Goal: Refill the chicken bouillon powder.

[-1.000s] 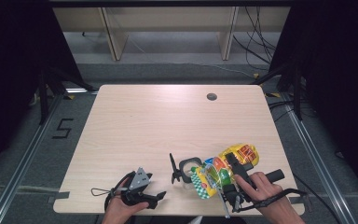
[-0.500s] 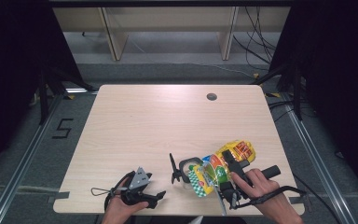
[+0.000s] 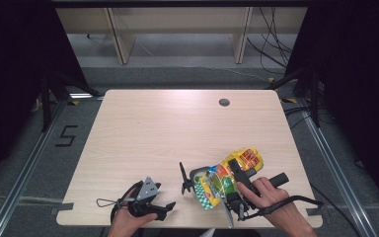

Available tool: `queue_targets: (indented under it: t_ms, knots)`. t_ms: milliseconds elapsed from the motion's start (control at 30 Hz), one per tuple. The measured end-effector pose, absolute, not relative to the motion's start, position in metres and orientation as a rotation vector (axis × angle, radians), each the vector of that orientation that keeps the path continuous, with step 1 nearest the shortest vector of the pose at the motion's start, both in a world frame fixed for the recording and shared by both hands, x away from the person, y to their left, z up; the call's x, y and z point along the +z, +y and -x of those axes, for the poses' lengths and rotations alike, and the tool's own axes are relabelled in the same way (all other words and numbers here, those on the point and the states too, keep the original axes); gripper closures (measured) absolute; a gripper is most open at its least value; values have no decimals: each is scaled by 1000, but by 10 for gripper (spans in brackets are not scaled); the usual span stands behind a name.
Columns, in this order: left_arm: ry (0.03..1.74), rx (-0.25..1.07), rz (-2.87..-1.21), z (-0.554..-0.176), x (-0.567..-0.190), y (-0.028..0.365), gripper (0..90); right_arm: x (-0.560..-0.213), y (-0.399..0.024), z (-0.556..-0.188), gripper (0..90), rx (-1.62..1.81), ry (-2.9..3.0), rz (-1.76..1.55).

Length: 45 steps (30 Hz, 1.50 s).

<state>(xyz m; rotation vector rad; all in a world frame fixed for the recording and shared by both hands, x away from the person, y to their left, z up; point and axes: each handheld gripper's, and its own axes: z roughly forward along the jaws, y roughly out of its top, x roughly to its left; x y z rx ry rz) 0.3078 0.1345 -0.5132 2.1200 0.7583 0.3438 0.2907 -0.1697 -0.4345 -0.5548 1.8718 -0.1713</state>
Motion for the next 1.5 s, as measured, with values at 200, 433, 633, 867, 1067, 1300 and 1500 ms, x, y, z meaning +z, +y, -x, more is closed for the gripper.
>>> queue_targets:
  t_ms: [200, 433, 633, 867, 1067, 1300, 1500]
  knots:
    - [776, 342, -2112, -307, -513, 134, 173, -434, -173, -291, 421, -162, 1882, 532]
    - [790, 324, -2086, -306, -514, 132, 176, -430, -173, -289, 421, -202, 1856, 566]
    - [787, 324, -2090, -306, -514, 132, 175, -431, -167, -290, 423, -198, 1844, 623]
    - [764, 340, -2120, -308, -514, 134, 175, -430, -170, -287, 428, -201, 1847, 551]
    - [778, 325, -2096, -306, -513, 133, 175, -428, -172, -288, 428, -205, 1840, 551]
    - [756, 340, -2106, -308, -512, 135, 176, -427, -171, -286, 429, -215, 1833, 569]
    - [778, 327, -2084, -306, -513, 133, 175, -427, -170, -286, 429, -213, 1832, 593]
